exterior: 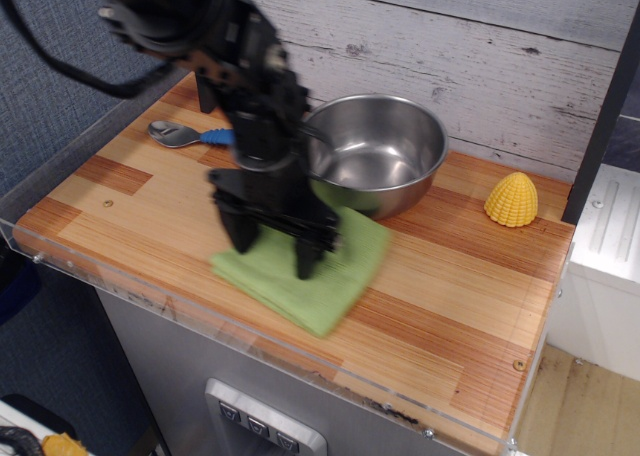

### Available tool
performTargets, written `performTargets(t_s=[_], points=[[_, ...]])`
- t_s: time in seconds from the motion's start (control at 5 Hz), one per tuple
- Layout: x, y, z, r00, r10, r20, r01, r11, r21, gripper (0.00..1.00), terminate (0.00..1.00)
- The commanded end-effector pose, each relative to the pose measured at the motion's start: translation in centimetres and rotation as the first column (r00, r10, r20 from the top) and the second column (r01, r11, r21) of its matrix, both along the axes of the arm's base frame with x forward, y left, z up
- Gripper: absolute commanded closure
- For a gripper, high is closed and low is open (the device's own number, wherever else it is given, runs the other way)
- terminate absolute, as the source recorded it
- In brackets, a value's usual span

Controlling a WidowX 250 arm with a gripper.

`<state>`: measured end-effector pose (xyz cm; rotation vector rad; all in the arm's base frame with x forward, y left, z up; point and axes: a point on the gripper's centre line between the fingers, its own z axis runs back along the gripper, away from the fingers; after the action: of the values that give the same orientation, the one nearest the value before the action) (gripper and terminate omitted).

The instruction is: Move the green cloth to the bottom right of the table below the yellow vegetable.

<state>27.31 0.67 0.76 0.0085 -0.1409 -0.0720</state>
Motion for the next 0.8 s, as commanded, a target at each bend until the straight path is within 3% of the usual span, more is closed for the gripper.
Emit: performTargets(t_s=[0.0, 0.2, 0.6], points=[[0.0, -7.4, 0.6, 0.979, -0.199, 0.036, 0.200, 0.980, -0.008, 0.00, 0.00], [-0.7, -9.3, 0.7, 0.963, -0.266, 0.044, 0.267, 0.963, -0.016, 0.00, 0.00], [-1.0, -9.7, 1.5, 0.967, -0.250, 0.052, 0.252, 0.967, -0.026, 0.00, 0.00]])
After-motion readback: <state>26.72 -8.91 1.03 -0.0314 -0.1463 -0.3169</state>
